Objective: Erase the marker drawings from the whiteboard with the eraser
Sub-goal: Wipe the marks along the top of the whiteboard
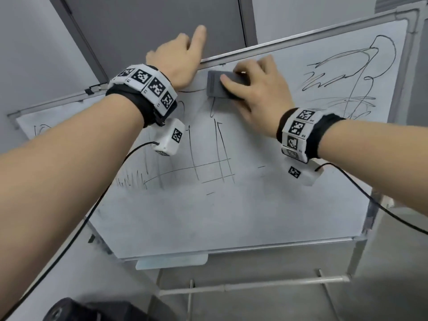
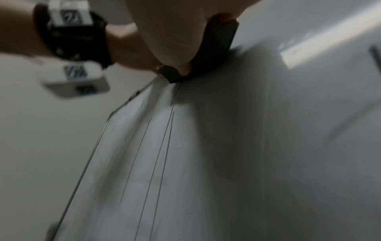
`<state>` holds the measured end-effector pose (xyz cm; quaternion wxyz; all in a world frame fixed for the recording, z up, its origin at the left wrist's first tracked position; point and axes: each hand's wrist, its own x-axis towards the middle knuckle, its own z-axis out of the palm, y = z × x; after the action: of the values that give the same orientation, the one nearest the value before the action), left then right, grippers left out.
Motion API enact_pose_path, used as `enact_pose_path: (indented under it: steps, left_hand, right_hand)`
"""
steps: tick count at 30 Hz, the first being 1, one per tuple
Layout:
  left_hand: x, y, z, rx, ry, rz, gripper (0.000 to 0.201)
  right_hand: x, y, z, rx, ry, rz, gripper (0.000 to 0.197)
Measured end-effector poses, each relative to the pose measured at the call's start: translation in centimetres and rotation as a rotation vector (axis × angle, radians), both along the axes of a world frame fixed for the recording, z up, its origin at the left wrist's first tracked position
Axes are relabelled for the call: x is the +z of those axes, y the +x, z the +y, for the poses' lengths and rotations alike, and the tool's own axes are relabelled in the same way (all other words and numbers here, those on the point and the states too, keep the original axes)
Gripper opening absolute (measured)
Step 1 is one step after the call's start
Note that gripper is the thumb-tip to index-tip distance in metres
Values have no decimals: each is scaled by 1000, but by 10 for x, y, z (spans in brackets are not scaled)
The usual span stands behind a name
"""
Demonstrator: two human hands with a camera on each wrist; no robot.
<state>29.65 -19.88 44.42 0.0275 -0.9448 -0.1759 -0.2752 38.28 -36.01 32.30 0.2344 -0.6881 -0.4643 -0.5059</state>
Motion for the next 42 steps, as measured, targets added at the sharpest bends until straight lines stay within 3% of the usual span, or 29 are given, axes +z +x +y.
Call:
enact_pose_path:
  steps: [2,5,8,10,13,16,18,21,26,28,30,33,36,39,42]
  left_hand:
    - [-6,-9,12,13,-21,35,73]
    - [-12,-11,20,-42,17,50,76]
    - [-9,-9,19,-82,-25,77,73]
    - [-7,-9,25,-99,-39,97,65]
    - [-5,-13,45,-104,-88,54,72]
    - [2,-26,63,20,-56,5,77]
    - [1,-34,74,68,-43,34,75]
    - [-6,-42,84,50,-44,61,72]
    - [-6,-37,88,-5,-53,78,65]
    - [-6,-38,94,-5,-48,89,66]
    - [-8,-39,100,-12,-47,95,70]
    - [-5,-44,110,-68,-58,33,68]
    - [0,-57,123,31,68,-61,61]
    - [-3,-71,143,141,-1,-30,70]
    - [-9,-76,154,101,-47,-30,65]
  right_hand:
    - [-29,-8,13,67,-114,-47,33]
    - [-111,-23,26,194,-468,-154,37]
    - [-166,-39,30,173,-705,-224,42]
    - [-146,-36,40,162,-652,-209,39]
    - [-63,-26,54,121,-317,-92,36]
    - [11,-23,58,39,-29,6,36]
    - [27,-25,61,22,30,0,37]
    - [4,-30,77,69,-47,-45,34]
    - [-134,-55,99,223,-571,-220,39]
    - [-153,-63,103,187,-641,-237,44]
    - [-123,-59,112,194,-561,-208,49]
    - [-30,-49,121,148,-178,-69,39]
    - [28,-46,125,49,-5,-6,39]
    - [15,-52,137,99,-30,-37,34]
    - [-50,-65,158,221,-270,-131,34]
